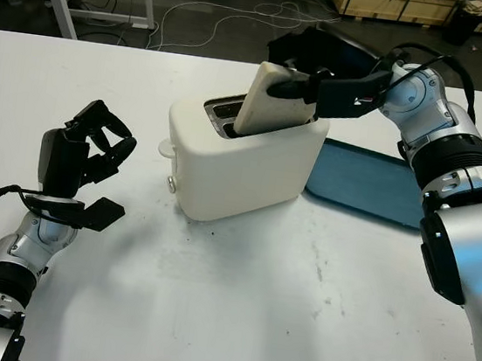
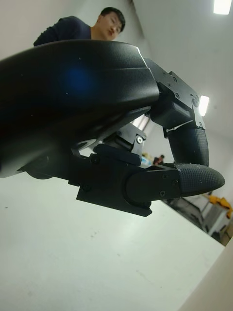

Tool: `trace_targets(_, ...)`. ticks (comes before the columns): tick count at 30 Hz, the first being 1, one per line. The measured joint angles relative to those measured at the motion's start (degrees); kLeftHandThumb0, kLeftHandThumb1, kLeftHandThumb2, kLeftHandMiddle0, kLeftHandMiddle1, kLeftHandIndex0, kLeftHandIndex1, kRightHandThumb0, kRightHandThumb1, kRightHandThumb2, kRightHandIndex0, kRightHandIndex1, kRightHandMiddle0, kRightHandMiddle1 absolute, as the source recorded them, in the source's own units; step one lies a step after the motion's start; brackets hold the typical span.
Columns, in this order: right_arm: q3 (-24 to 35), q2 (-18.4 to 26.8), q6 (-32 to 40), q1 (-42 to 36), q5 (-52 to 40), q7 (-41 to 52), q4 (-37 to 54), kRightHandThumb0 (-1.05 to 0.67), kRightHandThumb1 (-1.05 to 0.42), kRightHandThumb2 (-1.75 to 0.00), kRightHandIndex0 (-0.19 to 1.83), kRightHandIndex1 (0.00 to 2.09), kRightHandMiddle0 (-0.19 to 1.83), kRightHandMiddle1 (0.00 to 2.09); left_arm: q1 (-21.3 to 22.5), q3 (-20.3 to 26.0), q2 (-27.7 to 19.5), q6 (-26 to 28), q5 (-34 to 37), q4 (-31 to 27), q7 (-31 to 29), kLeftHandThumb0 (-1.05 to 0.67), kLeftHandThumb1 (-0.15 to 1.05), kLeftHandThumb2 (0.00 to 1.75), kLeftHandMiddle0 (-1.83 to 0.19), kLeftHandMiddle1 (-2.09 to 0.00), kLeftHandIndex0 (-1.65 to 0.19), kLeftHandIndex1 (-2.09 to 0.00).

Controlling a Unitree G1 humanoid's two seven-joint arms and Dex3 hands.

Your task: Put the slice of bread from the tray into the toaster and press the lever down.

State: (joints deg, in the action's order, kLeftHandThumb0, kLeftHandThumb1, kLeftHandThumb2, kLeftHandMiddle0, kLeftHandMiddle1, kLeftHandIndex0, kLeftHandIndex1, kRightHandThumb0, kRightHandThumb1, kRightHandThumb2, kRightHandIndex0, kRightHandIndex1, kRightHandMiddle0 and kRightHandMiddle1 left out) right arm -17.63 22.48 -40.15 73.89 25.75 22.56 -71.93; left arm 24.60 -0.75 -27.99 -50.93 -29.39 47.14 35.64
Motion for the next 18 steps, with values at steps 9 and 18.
trace_targets(9,-1.52,-0.53,-0.85,-0.19,1.02,-0.72,0.12,-0.79,-0.92,-0.21,1.01,1.73,0.8,1.73,0.0,0.0,0.0,0.04,-0.07,-0.01,0.0,-1.05,0.92,0.47,-0.76,-1.75,-0.45,-1.64)
trace_targets(18,-5.96,0.15,-2.97,-0.39,5.95,-3.18,1.59,-1.01,-0.92,-0.19,0.29,0.65,0.66,0.19,0.0,0.0,0.0,0.28,-0.03,-0.13,-0.02,-1.05,0.92,0.46,-0.76,-1.75,-0.45,-1.63)
